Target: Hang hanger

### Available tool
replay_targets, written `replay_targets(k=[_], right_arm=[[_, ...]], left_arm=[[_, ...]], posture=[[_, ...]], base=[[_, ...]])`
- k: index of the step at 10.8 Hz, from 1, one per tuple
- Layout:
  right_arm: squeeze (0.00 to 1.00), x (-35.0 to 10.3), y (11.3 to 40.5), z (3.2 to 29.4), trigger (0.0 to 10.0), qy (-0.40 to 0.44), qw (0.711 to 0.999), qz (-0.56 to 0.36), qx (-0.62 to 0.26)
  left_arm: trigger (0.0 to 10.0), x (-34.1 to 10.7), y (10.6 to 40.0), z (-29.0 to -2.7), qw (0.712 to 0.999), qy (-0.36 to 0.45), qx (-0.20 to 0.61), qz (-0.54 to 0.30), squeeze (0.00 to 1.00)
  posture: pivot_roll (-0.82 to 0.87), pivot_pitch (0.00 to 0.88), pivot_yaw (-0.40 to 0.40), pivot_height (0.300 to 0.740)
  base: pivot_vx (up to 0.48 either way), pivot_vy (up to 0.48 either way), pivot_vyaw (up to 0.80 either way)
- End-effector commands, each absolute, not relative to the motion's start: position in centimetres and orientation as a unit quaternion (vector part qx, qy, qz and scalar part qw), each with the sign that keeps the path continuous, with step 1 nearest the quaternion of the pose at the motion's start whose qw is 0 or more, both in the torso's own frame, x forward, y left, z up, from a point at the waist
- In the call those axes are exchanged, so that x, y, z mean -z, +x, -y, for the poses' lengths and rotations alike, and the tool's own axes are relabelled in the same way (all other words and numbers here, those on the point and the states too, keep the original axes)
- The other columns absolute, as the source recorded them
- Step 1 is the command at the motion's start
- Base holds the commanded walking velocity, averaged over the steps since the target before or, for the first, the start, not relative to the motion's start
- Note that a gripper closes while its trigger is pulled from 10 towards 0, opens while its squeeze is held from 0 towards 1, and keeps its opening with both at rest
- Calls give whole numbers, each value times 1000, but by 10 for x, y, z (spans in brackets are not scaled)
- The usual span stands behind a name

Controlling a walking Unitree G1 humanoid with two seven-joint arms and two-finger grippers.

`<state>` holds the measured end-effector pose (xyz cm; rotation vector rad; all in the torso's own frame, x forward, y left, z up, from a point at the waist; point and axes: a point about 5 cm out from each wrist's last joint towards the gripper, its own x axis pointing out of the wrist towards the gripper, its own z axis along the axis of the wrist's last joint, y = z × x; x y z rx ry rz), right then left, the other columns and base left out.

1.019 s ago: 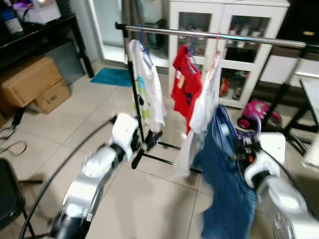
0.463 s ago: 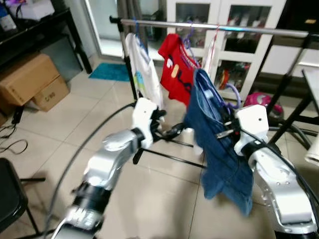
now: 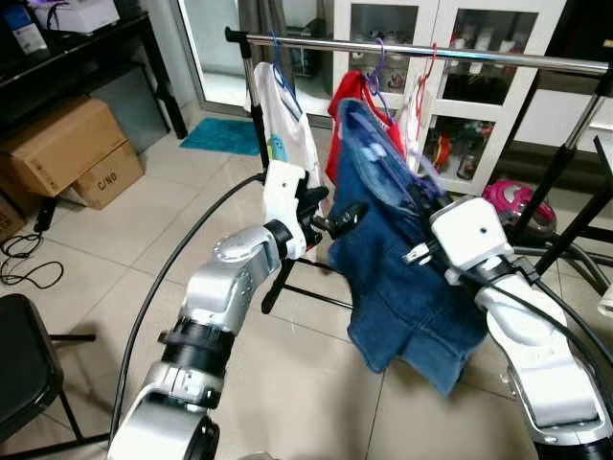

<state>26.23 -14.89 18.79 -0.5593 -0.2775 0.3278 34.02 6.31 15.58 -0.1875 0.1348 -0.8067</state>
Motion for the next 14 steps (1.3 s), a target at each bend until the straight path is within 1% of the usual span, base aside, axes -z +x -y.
replay_targets(k=[1,3,5,6,7,8,9,10,11,12,13,14], right_arm=[[0,-200,260,143,0,-286,926,176,-170],[0,-199,258,141,0,-288,922,183,-182],[0,-197,258,140,0,-295,918,186,-187],[0,-197,259,139,0,-296,916,187,-195],[0,-195,259,138,0,-302,914,185,-200],[0,-193,260,140,0,-307,913,180,-201],[0,-191,261,140,0,-312,911,174,-206],[0,-190,262,141,0,-315,910,173,-208],[0,-190,262,140,0,-314,910,173,-210],[0,-192,262,139,0,-316,906,179,-218],[0,-192,262,138,0,-319,903,181,-224],[0,-191,262,139,0,-327,898,180,-232]], left_arm=[[10000,-166,344,-58,905,-71,416,-49,0],[10000,-174,352,-54,910,-53,409,-38,0],[10000,-186,351,-46,897,-70,436,-7,0],[10000,-190,353,-44,900,-79,429,3,0],[10000,-193,352,-42,895,-82,438,12,0],[10000,-190,343,-40,880,-59,472,2,0],[10000,-182,335,-43,869,-28,493,-15,0],[10000,-181,333,-46,870,-25,492,-18,0],[10000,-183,336,-50,882,-33,469,-16,0],[10000,-189,343,-55,899,-60,434,1,0],[10000,-192,347,-54,904,-77,419,1,0],[10000,-192,356,-56,922,-93,375,-14,0]], posture=[[-127,0,93,740],[-130,0,95,740],[-133,0,97,740],[-132,0,94,740],[-133,0,95,740],[-133,0,94,740],[-133,0,91,740],[-132,0,88,740],[-129,0,84,740],[-125,0,79,740],[-125,0,79,740],[-125,0,79,740]], base=[[0,0,0],[0,0,0],[0,0,0],[0,0,0],[0,0,0],[0,0,0],[0,0,0],[0,0,0],[0,0,0],[0,0,0],[0,0,0],[0,0,0]])
